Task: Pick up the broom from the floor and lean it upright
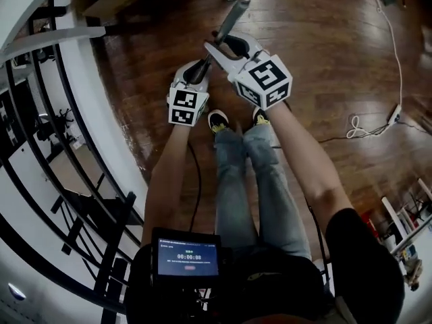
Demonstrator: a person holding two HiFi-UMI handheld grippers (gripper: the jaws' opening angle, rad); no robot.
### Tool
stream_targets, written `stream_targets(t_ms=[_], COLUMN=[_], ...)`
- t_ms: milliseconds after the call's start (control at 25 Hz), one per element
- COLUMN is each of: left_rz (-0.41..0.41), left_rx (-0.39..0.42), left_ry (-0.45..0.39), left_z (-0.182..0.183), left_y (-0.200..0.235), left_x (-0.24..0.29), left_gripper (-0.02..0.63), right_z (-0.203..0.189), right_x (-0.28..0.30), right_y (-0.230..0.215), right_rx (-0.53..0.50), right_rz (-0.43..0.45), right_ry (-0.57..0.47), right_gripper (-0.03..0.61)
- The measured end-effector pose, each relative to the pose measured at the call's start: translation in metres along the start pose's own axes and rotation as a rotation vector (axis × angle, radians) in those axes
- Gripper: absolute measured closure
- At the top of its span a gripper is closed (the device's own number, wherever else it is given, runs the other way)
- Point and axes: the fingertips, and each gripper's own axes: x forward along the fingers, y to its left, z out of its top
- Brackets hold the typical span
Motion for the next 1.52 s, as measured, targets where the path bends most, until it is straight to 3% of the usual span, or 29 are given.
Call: stream_targets(t_ms=[120, 240, 480, 960, 1360, 1440, 1520], left_rz=[0.016, 0.026, 0.114, 0.196, 0.213, 0.213, 0.212], left_rx=[-0.051, -0.077, -0.183, -0.215, -0.218, -0.225, -0.235], left_ry=[-0.068, -0.076, -0.125, -0.158, -0.175, -0.165, -0.175], left_z=[0.017, 0.024, 0.064, 0.113, 0.117, 0.113, 0.112], left_y=[0.008, 0.015, 0.057, 0.082, 0.086, 0.087, 0.089], left_x=[-0.009, -0.016, 0.007, 0.044, 0.057, 0.059, 0.058], left_gripper=[0.514, 0.517, 0.514, 0.514, 0.506, 0.418, 0.386], right_z=[0.026, 0.036, 0.069, 0.109, 0.107, 0.1, 0.096], right_x=[0.014, 0.027, 0.068, 0.086, 0.091, 0.091, 0.09], right_y=[0.024, 0.04, 0.016, -0.032, -0.045, -0.046, -0.046], right_rx=[-0.062, -0.124, -0.191, -0.193, -0.187, -0.191, -0.188], right_rz=[0.076, 0.134, 0.243, 0.304, 0.313, 0.31, 0.317], right_ry=[-0.039, -0.011, 0.004, -0.035, -0.03, -0.011, -0.006], right_gripper=[0.493, 0.494, 0.492, 0.492, 0.486, 0.437, 0.417])
